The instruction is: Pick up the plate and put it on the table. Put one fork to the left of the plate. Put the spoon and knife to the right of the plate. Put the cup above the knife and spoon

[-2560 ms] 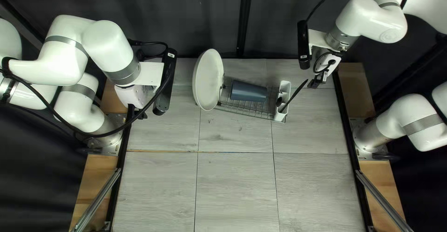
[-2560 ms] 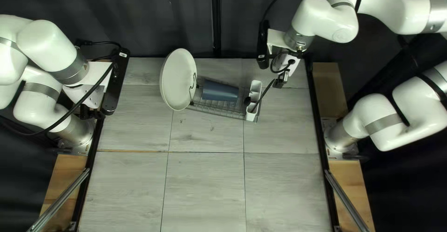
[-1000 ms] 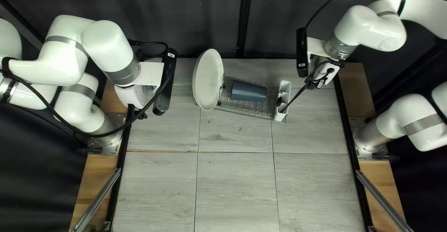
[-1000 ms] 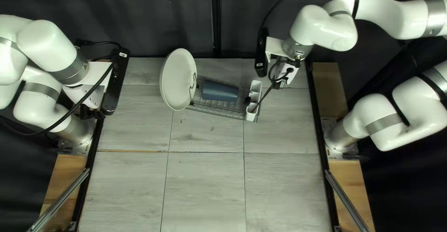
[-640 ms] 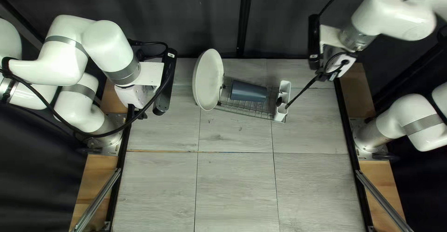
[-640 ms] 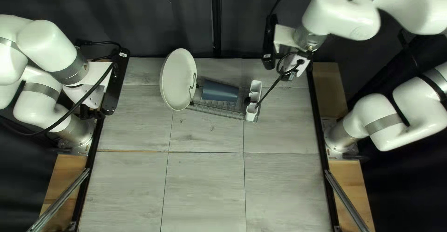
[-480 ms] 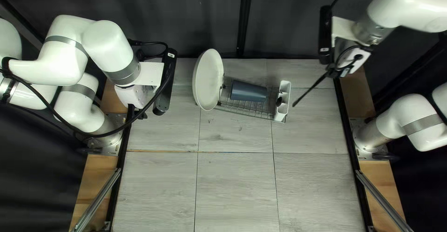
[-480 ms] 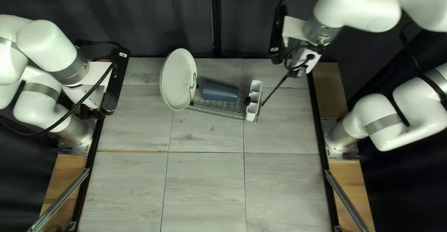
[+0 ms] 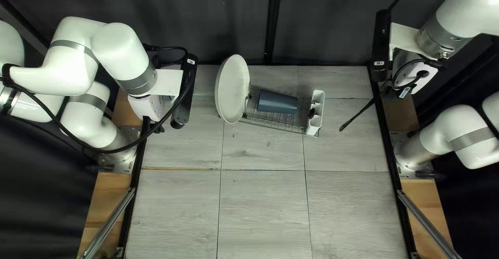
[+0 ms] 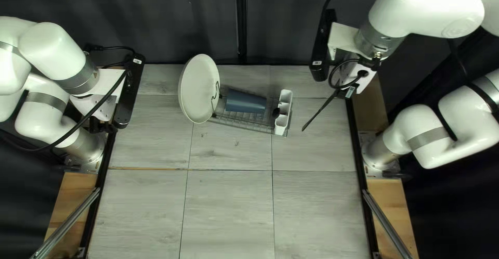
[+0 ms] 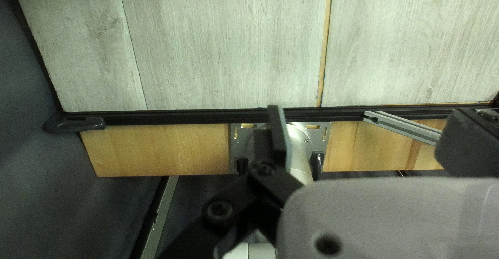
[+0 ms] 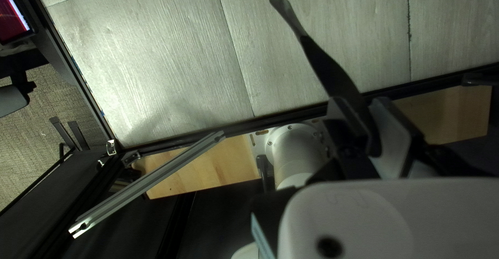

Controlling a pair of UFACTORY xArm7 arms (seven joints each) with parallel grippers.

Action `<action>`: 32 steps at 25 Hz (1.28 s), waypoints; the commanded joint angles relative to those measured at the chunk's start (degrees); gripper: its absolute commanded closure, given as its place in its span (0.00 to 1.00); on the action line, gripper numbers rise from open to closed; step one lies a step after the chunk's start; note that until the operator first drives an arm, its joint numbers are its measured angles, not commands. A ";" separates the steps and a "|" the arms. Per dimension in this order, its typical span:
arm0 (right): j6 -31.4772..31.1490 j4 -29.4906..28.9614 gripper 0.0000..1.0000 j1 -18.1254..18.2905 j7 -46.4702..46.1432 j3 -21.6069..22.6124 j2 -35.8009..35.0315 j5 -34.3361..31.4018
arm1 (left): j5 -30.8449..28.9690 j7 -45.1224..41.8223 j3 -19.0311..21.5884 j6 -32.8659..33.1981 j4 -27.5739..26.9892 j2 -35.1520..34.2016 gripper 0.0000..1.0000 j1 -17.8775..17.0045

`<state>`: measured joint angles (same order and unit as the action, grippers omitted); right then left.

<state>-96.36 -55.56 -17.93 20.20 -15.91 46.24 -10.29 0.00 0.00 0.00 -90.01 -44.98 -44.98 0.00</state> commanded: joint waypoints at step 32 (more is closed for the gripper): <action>37.80 6.61 1.00 -13.79 -5.34 12.05 -20.10 4.35 | 0.00 0.00 0.00 0.00 0.00 0.00 0.00 0.00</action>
<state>-58.87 -48.97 -31.55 14.74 -4.44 26.68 -5.37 0.00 0.00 0.00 -90.01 -44.98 -44.98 0.00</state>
